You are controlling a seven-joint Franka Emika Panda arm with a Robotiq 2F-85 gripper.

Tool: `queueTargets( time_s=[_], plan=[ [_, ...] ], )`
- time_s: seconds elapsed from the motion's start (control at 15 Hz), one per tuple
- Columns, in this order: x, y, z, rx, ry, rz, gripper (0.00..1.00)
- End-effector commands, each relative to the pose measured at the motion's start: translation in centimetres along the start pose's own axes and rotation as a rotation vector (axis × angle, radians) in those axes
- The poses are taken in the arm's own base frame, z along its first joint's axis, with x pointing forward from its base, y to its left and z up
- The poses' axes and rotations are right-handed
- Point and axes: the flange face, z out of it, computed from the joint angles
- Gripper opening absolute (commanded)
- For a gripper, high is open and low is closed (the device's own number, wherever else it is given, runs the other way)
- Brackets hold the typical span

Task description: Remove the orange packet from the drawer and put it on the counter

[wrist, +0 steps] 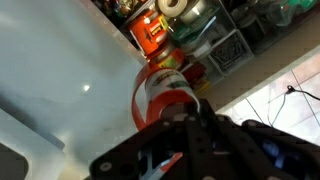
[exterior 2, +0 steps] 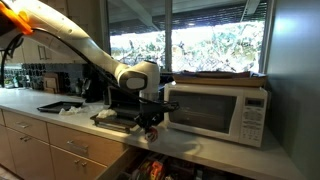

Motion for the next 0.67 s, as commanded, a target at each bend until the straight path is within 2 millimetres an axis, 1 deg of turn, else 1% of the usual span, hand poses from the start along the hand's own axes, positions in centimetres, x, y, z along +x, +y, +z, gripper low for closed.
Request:
queueTargets(
  time_s=[0.0, 0.2, 0.33, 0.6],
  plan=[
    [2.1, 2.5, 1.3, -0.057, -0.105, 0.026, 0.02],
    [3.6, 3.3, 1.3, -0.093, -0.121, 0.033, 0.02],
    [4.2, 3.6, 1.3, -0.095, -0.104, 0.034, 0.02],
    [5.0, 3.7, 0.8, -0.119, 0.027, 0.031, 0.02]
  ],
)
